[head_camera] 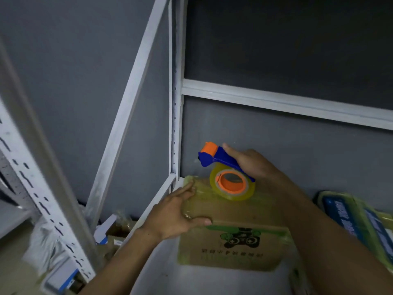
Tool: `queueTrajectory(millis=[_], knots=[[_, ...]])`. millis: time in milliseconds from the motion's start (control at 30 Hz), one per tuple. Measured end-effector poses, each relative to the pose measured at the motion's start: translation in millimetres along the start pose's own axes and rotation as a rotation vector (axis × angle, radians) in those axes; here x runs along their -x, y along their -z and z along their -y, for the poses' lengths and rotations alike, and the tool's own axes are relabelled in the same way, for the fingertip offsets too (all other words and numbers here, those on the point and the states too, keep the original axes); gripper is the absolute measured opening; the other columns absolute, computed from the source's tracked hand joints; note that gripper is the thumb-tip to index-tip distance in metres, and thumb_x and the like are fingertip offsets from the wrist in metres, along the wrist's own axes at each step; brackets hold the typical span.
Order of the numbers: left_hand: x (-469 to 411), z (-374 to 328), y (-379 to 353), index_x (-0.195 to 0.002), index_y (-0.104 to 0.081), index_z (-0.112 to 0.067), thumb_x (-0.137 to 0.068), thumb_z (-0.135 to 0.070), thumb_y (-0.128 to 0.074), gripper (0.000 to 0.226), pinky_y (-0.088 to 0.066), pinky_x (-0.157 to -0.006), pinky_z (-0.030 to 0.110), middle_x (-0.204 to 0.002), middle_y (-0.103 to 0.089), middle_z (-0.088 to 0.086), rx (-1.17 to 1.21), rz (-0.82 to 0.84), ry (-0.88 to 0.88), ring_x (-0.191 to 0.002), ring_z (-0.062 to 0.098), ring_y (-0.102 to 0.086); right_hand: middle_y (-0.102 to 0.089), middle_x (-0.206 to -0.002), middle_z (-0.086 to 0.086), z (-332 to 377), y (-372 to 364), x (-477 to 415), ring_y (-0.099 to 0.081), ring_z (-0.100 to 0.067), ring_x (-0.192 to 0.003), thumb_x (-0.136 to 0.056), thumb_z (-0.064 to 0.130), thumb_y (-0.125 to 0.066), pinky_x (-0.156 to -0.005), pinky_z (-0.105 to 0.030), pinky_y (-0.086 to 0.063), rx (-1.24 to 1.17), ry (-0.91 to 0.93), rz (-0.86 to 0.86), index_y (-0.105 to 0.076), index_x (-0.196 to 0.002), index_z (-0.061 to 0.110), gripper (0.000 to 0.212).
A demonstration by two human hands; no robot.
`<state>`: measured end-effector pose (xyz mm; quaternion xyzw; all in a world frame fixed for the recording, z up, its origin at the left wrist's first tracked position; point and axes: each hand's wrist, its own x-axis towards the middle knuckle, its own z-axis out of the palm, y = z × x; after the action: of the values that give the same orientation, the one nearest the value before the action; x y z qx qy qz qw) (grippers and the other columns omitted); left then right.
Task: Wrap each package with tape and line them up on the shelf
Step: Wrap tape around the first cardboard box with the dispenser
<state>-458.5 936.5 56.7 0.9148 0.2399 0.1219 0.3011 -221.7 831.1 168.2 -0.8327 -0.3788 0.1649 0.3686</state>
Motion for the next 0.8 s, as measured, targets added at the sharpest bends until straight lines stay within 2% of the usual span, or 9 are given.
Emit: queueTrajectory(millis=[67, 133, 233, 267, 333, 400, 467, 600, 800], knots=[[-0.1, 3.8, 0.2, -0.152, -0.036, -0.047, -0.07, -0.099, -0.043, 0.098, -0.02, -0.123, 0.033, -0.15, -0.013, -0.052, 0.151, -0.001, 0.015, -0.145, -0.013, -0.014, -0.049, -0.045, 0.006, 3.2, -4.5, 1.3, -0.046, -0.011, -0.039, -0.077, 0.09, -0.052, -0.057, -0.032, -0.034, 0.061, 0.034, 0.014, -0.044, -0.044, 0.02, 0.078], [-1.8, 3.3, 3.4, -0.144, -0.049, -0.051, -0.088, -0.087, -0.027, 0.071, -0.025, -0.123, 0.035, -0.151, -0.037, -0.038, 0.421, -0.043, 0.066, -0.143, -0.01, -0.03, -0.05, -0.045, 0.007, 3.4, -7.1, 1.8, -0.047, -0.009, -0.04, -0.076, 0.09, -0.052, -0.058, -0.031, -0.035, 0.111, 0.067, 0.065, -0.046, -0.043, 0.019, 0.079], [-7.4, -9.8, 15.1, -0.106, -0.077, -0.046, -0.105, -0.057, -0.031, 0.047, -0.043, -0.096, 0.017, -0.11, -0.069, -0.034, 0.769, -0.237, 0.167, -0.113, -0.01, -0.06, -0.046, -0.048, 0.001, 1.6, -8.7, 2.3, -0.045, -0.014, -0.043, -0.079, 0.088, -0.053, -0.059, -0.033, -0.034, 0.149, 0.106, 0.079, -0.04, -0.05, 0.02, 0.076], [-10.7, -15.4, 21.6, -0.097, -0.08, -0.042, -0.107, -0.051, -0.036, 0.046, -0.046, -0.086, 0.012, -0.099, -0.072, -0.033, 0.816, -0.293, 0.194, -0.106, -0.009, -0.063, -0.044, -0.047, 0.002, 0.2, -8.3, 2.5, -0.043, -0.014, -0.041, -0.081, 0.086, -0.054, -0.058, -0.033, -0.033, 0.146, 0.119, 0.076, -0.038, -0.048, 0.02, 0.075], [-18.8, -22.0, 35.6, -0.097, -0.08, -0.034, -0.104, -0.053, -0.043, 0.042, -0.046, -0.075, 0.016, -0.097, -0.074, -0.026, 0.809, -0.334, 0.238, -0.097, -0.004, -0.066, -0.04, -0.044, 0.003, -1.9, -8.0, 3.8, -0.04, -0.013, -0.039, -0.085, 0.081, -0.055, -0.057, -0.032, -0.031, 0.132, 0.156, 0.078, -0.035, -0.045, 0.021, 0.075], [-24.8, -28.0, 46.2, -0.107, -0.077, -0.027, -0.1, -0.058, -0.048, 0.043, -0.044, -0.075, 0.026, -0.104, -0.076, -0.016, 0.823, -0.215, 0.258, -0.089, 0.009, -0.067, -0.034, -0.045, 0.001, -3.9, -6.9, 6.0, -0.035, -0.014, -0.04, -0.086, 0.079, -0.054, -0.056, -0.032, -0.029, 0.114, 0.211, 0.089, -0.034, -0.049, 0.02, 0.073], [-31.3, -34.6, 51.5, -0.109, -0.076, -0.022, -0.098, -0.054, -0.056, 0.039, -0.043, -0.073, 0.029, -0.103, -0.078, -0.01, 0.925, -0.098, 0.286, -0.078, 0.011, -0.062, -0.032, -0.047, -0.002, -6.6, -5.6, 6.9, -0.033, -0.015, -0.041, -0.084, 0.079, -0.053, -0.057, -0.033, -0.028, 0.089, 0.241, 0.103, -0.035, -0.052, 0.017, 0.072], [-38.3, -44.1, 53.7, -0.099, -0.076, -0.016, -0.093, -0.033, -0.072, 0.019, -0.039, -0.055, 0.021, -0.093, -0.078, -0.005, 1.1, -0.157, 0.349, -0.063, 0.008, -0.055, -0.042, -0.047, -0.002, -11.5, -2.8, 8.8, -0.041, -0.015, -0.043, -0.085, 0.079, -0.051, -0.057, -0.031, -0.032, 0.047, 0.248, 0.121, -0.045, -0.053, 0.016, 0.07], [-41.4, -43.2, 54.7, -0.095, -0.078, -0.016, -0.092, -0.026, -0.072, 0.011, -0.037, -0.053, 0.022, -0.088, -0.077, 0.001, 1.078, -0.215, 0.307, -0.067, 0.009, -0.055, -0.044, -0.047, -0.002, -10.0, -2.6, 10.7, -0.043, -0.017, -0.044, -0.086, 0.077, -0.051, -0.056, -0.03, -0.033, 0.045, 0.278, 0.127, -0.045, -0.052, 0.016, 0.07]])
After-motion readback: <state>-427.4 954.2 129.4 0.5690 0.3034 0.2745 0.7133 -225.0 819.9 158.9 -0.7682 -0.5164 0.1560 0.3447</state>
